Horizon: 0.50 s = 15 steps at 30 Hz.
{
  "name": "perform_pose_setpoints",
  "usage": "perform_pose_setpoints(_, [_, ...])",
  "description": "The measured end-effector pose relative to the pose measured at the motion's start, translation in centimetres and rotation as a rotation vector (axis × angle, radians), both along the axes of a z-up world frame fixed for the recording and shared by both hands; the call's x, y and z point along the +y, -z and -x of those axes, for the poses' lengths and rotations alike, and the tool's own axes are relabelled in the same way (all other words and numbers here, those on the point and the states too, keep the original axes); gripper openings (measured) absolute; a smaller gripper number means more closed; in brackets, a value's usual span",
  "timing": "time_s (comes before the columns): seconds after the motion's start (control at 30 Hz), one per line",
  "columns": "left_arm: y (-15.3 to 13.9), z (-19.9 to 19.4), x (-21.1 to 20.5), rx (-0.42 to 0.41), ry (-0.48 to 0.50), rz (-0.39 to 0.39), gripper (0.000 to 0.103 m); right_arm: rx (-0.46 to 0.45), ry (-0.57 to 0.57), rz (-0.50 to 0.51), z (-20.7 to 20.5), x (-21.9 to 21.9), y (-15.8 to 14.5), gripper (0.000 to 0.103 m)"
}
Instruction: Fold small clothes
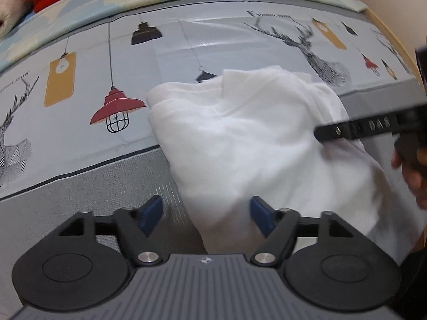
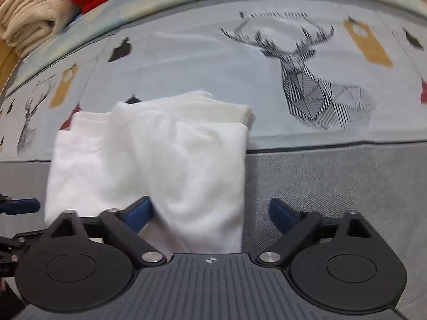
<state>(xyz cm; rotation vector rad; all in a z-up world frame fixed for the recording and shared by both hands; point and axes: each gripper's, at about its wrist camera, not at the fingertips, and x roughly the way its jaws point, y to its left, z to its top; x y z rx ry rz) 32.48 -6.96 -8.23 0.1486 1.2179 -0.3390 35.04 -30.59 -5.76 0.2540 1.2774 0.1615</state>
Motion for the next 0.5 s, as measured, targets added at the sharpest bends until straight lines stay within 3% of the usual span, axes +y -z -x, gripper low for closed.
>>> perform_pose_setpoints(0.1, [1.4, -1.7, 0.8, 0.062, -0.065, 0.035, 0.087, 0.030, 0.024, -0.036, -0.3, -0.4, 1.1, 0.101])
perform_pose_setpoints(0.23, [3.5, -3.8, 2.4, 0.195, -0.184, 0.170, 0.087, 0.027, 0.033, -0.075, -0.4, -0.6, 1.9, 0.101])
perform_pose_setpoints(0.27, [4.0, -4.2, 2.7, 0.221, -0.205, 0.210, 0.087, 0.025, 0.034, -0.082, -0.5, -0.6, 2.1, 0.101])
perform_pose_setpoints(0.33, [4.6, -4.8, 2.8, 0.247, -0.211, 0.264, 0.075, 0.020, 0.037, -0.099, -0.5, -0.7, 2.2, 0.096])
perform_pose_setpoints(0.37, [4.6, -5.0, 2.7, 0.241, -0.203, 0.279, 0.067, 0.018, 0.037, -0.115, -0.5, -0.8, 2.1, 0.091])
perform_pose_setpoints(0.4, [4.3, -5.2, 2.6, 0.215, -0.191, 0.274, 0.056, 0.012, 0.034, -0.137, -0.5, -0.8, 2.0, 0.072])
perform_pose_setpoints(0.43, [3.8, -5.3, 2.5, 0.177, -0.184, 0.262, 0.050, 0.000, 0.027, -0.170, -0.6, -0.8, 1.8, 0.045])
perform_pose_setpoints(0.47, [2.9, -5.4, 2.4, 0.105, -0.181, 0.244, 0.040, -0.013, 0.025, -0.216, -0.7, -0.8, 1.5, 0.042])
perform_pose_setpoints(0.5, [1.7, -5.5, 2.4, 0.016, -0.188, 0.224, 0.037, -0.032, 0.038, -0.229, -0.8, -0.8, 1.0, 0.031])
